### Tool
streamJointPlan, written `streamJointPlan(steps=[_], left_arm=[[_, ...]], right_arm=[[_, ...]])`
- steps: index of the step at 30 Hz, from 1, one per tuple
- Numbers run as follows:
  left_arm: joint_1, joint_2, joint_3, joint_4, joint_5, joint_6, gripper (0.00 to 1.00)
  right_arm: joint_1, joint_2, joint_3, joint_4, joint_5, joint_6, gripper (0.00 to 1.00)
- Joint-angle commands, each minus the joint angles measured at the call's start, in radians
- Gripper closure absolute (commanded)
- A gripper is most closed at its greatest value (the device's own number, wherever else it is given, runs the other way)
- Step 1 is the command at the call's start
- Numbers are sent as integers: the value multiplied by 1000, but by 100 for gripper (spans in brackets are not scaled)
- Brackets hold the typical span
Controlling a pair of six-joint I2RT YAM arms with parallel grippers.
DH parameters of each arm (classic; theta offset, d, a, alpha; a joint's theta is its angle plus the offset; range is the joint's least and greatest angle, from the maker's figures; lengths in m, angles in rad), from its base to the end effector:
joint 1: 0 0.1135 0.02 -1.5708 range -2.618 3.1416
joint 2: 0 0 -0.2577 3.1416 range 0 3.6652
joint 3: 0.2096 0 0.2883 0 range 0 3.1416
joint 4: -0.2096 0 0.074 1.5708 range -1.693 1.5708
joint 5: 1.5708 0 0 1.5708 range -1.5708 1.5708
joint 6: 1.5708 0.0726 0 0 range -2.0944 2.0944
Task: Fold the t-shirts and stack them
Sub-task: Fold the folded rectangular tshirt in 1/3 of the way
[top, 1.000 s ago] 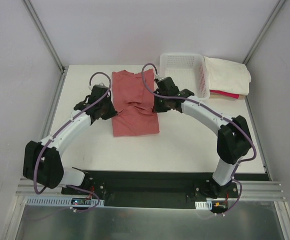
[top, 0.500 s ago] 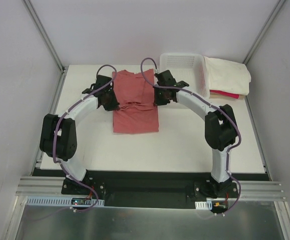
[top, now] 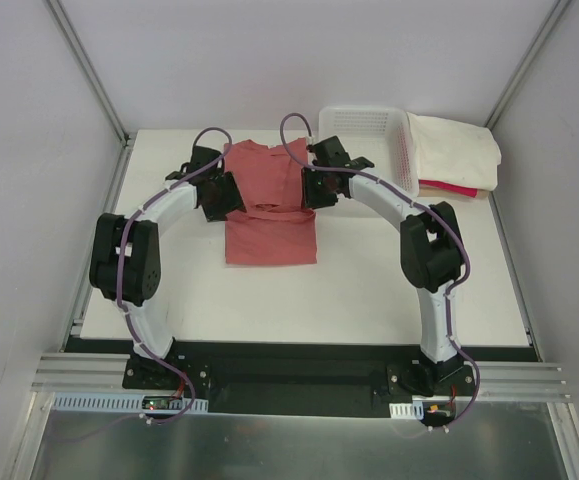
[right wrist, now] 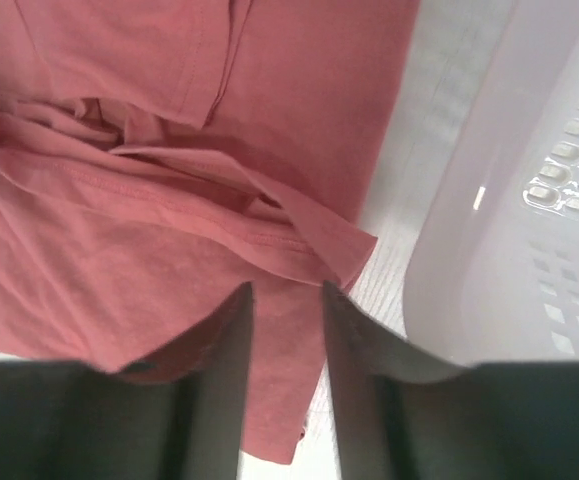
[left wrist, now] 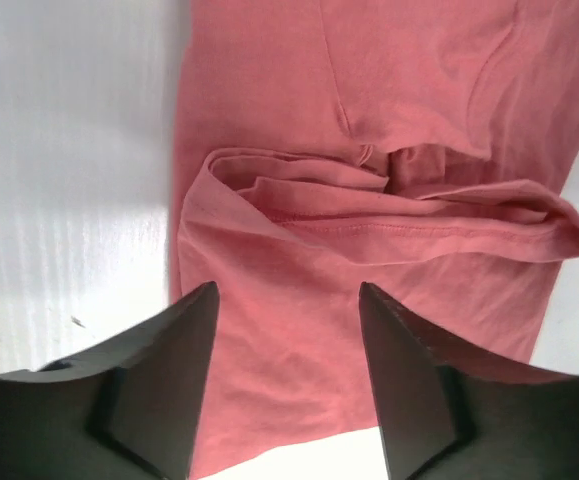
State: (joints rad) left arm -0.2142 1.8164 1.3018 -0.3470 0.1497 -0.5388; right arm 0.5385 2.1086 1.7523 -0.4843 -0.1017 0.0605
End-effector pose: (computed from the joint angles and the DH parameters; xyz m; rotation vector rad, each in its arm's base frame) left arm 0.4399 -0.1068 0.1663 -0.3337 2.4655 -0.5120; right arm 0.4553 0.2806 0.1837 -0.6247 2.3632 0.3944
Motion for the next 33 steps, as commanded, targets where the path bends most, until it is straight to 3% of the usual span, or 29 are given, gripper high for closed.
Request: streamJointPlan(steps=[1,2,3,5,10,11,12,20,33], left_arm=[[9,-40,31,6,27,19,32],[9,-49,28,6,34,19,27],[9,-63,16,6,39,17,12],[9,-107,-13,6,65,10,1],[4,-258,-143,54,123,-35,1],[-1,-279,-209,77,161,-58,1],[-4,-322,-241,118,177,-70,1],[-53,-345,-450,328,292,-188,1],[-60,-272,-527,339,280,-155,1]], right_arm=[[2,-34,39,-25,-82,-16,59],[3,-45,32,-25,-96,-16,59],[3,-58,17,-20,-124,-16,56],[15,-102,-11,2,-151,-19,52],[64,-171,-94,32,-194,-10,37],[70,-173,-106,44,-196,-8,16],[77,-171,-120,50,-193,-1,3],[89,-85,-106,107,-191,102,3],[92,37,-45,153,-118,147,3]])
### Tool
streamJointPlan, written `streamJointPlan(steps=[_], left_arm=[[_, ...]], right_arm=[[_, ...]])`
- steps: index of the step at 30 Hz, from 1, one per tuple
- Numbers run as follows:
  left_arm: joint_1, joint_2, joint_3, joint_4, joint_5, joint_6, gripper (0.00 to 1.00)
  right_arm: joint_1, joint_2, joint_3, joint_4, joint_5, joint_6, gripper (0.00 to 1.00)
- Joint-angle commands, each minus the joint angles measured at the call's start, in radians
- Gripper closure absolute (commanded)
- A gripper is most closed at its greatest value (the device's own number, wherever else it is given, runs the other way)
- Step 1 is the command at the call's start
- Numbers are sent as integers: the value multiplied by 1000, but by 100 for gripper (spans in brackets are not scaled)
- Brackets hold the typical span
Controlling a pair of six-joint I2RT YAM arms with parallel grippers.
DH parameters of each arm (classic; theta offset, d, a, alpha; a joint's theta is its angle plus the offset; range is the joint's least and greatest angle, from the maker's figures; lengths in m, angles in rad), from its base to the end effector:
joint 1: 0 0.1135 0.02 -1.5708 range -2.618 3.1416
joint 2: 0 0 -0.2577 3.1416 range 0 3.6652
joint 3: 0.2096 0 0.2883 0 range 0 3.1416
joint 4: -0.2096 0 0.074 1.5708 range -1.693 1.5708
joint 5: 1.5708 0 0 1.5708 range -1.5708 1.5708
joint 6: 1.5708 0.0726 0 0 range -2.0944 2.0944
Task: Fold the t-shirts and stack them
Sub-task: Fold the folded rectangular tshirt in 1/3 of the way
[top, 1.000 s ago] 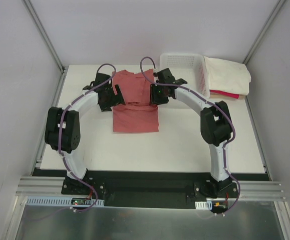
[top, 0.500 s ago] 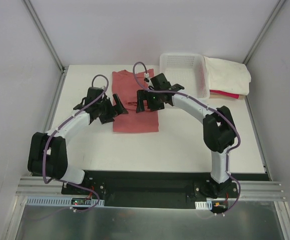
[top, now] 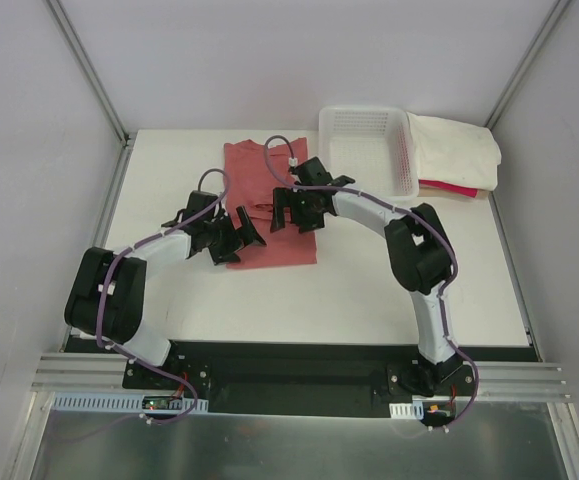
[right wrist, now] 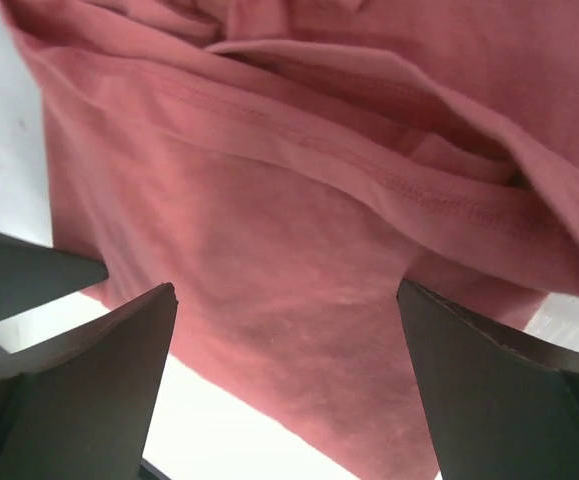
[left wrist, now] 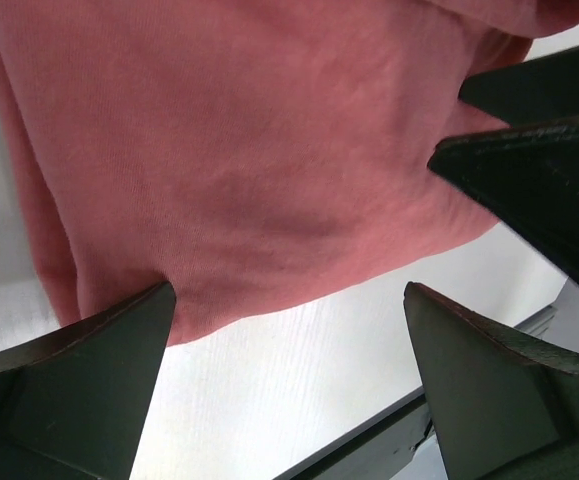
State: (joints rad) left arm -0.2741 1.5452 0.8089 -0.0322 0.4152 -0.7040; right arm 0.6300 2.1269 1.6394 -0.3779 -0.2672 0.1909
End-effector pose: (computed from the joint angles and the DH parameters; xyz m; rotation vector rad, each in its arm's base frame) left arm 0.3421 -0.1266 0.1286 -0.3094 2.4453 -0.9457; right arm 0.4143 0.3258 0.1436 -0.6689 2.4267 0.6791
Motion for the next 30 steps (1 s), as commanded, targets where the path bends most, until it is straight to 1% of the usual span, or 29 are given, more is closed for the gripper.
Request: streamJointPlan(steps=[1,6,11,15,17,18,19,22,23,24,25,26,27,28,29,30], left_arm=[[0,1,-40,23,10,14,1],[1,7,-62,18,5,28,1],[1,1,-77,12,5,35,1],[1,-17,-85,6,8,37,1],[1,-37,-83,5,11,37,1],[1,-45,-79,3,11,38,1],[1,-53,-68,3,19,34,1],[1,-88,-42,2,42,32,1],[1,-117,-36,0,40,31,1],[1,-135,-34,-12,39,31,1],[1,-158,-36,-21,30,31,1],[1,-210,-40,-32,5,32,1],[1,-239,-59,-58,-12,34,1],[1,-270,-71,-75,-33,34,1],[3,-328,-82,-96,-85,34,1],[1,-355,-103,-136,-108,34,1]], right_arm=[[2,27,76,68,60,15,3],[-4,109,155,129,170,5,3],[-15,208,359,142,221,8,3],[-27,261,476,140,241,4,3],[-32,234,488,131,214,-16,3],[-32,214,478,129,201,-33,3],[-29,188,464,128,151,-48,3],[-16,59,361,128,91,-90,3],[-10,-17,328,128,97,-96,3],[-3,-59,247,126,105,-106,3],[-1,-102,203,132,132,-107,3],[-4,-187,162,132,147,-100,3],[-4,-232,64,128,160,-90,3],[-6,-278,15,131,187,-87,3],[-6,-367,-45,134,198,-82,3],[-4,-411,-149,146,201,-76,3]])
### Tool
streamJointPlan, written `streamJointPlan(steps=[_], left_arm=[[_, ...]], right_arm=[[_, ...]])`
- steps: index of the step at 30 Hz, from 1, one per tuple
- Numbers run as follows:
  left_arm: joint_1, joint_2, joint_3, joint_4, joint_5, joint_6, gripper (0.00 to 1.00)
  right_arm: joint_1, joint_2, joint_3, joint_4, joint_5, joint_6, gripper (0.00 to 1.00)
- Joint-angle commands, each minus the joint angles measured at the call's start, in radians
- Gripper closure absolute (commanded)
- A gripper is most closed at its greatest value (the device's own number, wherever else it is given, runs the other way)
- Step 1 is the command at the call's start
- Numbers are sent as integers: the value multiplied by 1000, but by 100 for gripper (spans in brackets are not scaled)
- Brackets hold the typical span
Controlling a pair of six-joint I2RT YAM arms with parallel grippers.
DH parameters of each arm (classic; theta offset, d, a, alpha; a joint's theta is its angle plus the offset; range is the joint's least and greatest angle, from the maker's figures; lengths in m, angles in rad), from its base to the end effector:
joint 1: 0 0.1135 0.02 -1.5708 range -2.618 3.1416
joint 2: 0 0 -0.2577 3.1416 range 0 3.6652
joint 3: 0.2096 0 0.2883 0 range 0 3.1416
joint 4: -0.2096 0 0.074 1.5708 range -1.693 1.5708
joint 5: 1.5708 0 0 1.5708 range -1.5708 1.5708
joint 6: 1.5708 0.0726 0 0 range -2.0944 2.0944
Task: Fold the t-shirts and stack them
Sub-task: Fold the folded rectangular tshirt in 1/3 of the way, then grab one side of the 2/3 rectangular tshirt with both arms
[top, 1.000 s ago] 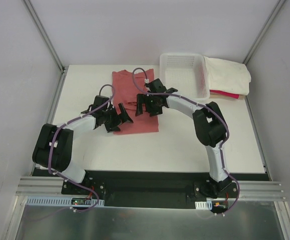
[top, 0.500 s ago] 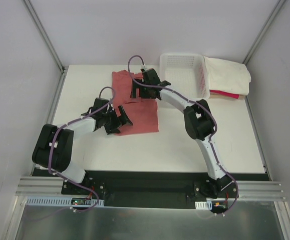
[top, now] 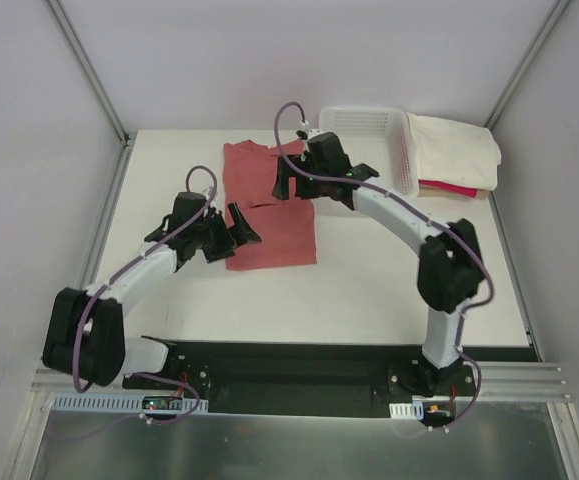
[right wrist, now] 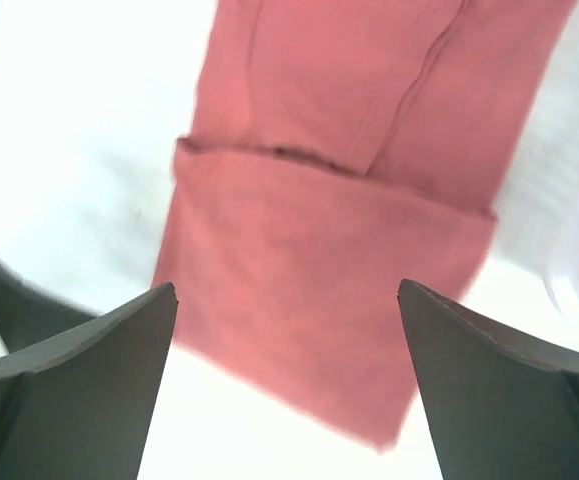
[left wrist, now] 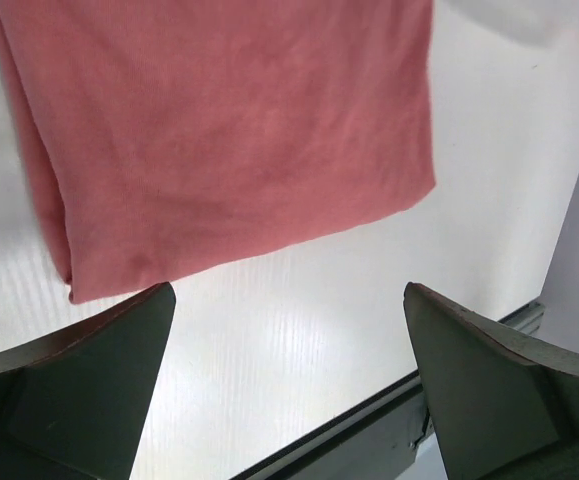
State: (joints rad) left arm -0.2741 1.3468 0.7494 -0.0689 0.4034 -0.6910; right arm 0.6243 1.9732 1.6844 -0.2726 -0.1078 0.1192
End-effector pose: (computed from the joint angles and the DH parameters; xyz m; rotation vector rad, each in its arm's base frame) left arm 0.3199 -0.1196 0.1687 -0.2573 2.3418 -0.9532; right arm 0.4271 0.3173 0.2500 -0.6071 2.0928 0.5465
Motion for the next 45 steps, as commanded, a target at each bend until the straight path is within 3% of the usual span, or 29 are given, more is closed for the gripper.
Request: streamJointPlan(steps=[1,7,14,18,24,31,32,33,34,37,38,40,45], left_arm=[[1,-181,-54,-126,-124,21,1],[7,-238,-134,-195,-221,-18,1],[13,-104,-114,-186,-252,-51,1],[15,-51,-93,-152,-250,-62,1],[21,26,-79,-120,-261,-73,12],[27,129,-62,-86,-247,-71,35],[27,140,-56,-83,-244,-70,42],[27,162,-51,-80,-238,-68,45],[27,173,-47,-77,-235,-67,56],[29,198,-35,-77,-210,-59,75],[29,198,-38,-75,-207,-56,88],[29,180,-57,-78,-199,-53,100],[27,0,-182,-77,-175,-71,100]], right_arm=[[0,-299,-253,41,42,2,3],[0,-504,-589,23,-16,123,3],[-3,-412,-646,9,-15,265,1],[-9,-320,-608,18,0,330,13],[-14,-215,-594,49,20,382,29],[-21,-134,-598,104,20,425,42],[-23,-128,-597,105,11,428,51],[-21,-117,-597,105,-1,428,55],[-20,-114,-598,108,-4,428,58],[-20,-106,-615,116,-27,427,75],[-20,-109,-626,119,-48,425,87],[-15,-128,-664,122,-67,412,99],[-5,-252,-805,127,-115,373,99]])
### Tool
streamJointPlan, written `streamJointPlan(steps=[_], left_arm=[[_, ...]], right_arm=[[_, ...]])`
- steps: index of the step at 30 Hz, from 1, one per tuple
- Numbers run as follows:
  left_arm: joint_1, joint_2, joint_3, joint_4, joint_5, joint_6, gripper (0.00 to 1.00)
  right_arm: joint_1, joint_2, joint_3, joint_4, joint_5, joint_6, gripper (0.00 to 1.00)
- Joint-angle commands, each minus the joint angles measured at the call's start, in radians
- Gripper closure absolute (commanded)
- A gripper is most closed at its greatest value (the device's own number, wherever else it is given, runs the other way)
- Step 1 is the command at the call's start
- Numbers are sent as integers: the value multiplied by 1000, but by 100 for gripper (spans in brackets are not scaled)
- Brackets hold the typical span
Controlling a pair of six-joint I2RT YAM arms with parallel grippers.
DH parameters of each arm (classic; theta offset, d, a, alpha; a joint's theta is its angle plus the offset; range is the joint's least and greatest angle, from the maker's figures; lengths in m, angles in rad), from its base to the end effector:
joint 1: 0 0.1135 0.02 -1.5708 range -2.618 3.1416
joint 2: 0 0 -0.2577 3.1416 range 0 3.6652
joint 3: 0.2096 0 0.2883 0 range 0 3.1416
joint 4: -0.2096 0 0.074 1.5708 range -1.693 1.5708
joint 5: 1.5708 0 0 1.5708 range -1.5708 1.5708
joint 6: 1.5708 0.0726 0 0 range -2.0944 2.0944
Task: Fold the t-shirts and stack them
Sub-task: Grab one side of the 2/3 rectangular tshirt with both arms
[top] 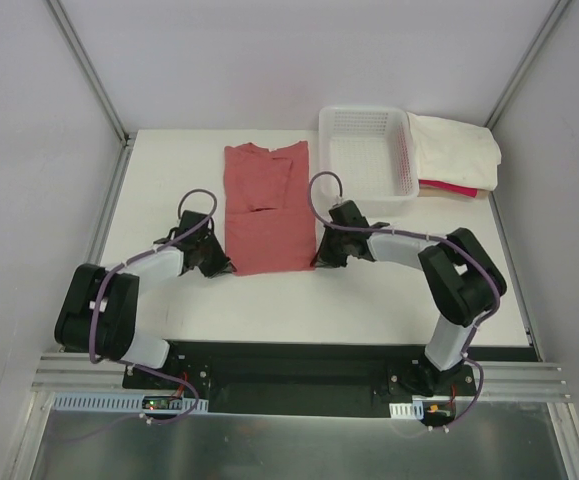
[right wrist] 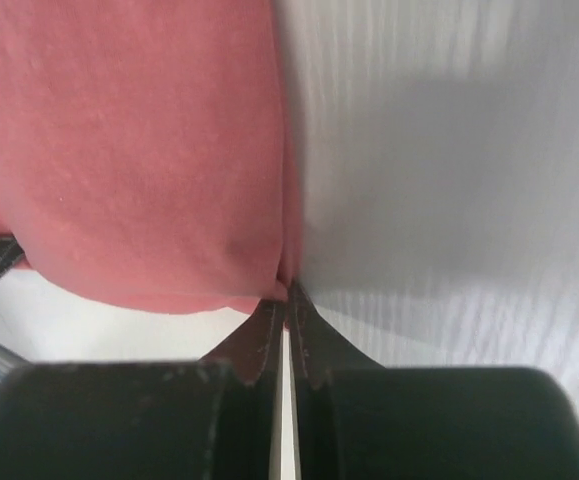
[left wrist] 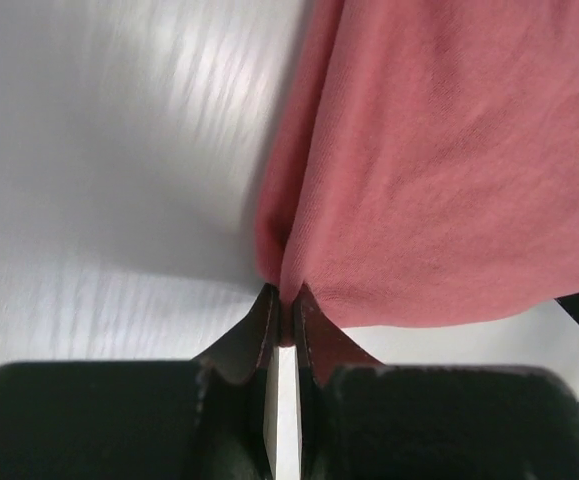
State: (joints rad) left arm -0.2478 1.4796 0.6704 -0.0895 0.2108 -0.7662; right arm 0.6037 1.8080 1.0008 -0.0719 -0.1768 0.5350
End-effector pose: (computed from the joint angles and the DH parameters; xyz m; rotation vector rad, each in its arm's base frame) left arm 0.3112 -0.0944 0.0940 -0.5672 2.5100 -0.6740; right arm 0.3317 0.2442 0.0897 -0.1700 2.5609 0.6898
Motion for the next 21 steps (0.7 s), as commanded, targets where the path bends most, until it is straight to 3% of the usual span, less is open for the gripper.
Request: streamJointPlan(steps=[1,7,14,17,21], left_arm=[[1,-174,-165,-56,27,-11,100],[-8,-580,-380,-90,168,-70,100],[-21,-1170,-332,-424,160,-142,100],[-21,-1264,-261,-521,141,-145,100],[-21,-1268,-181,-541,156,-136,100]], right_arm=[[19,-108,-143,-80,-61,-56,99],[143,-308,-238,-202,-99,-118,99],[263,-640,-291,-363,-75,-64,99],[274,-758,-232,-488,-32,-110,99],[272,-826,-142,-615,-45,-158,99]])
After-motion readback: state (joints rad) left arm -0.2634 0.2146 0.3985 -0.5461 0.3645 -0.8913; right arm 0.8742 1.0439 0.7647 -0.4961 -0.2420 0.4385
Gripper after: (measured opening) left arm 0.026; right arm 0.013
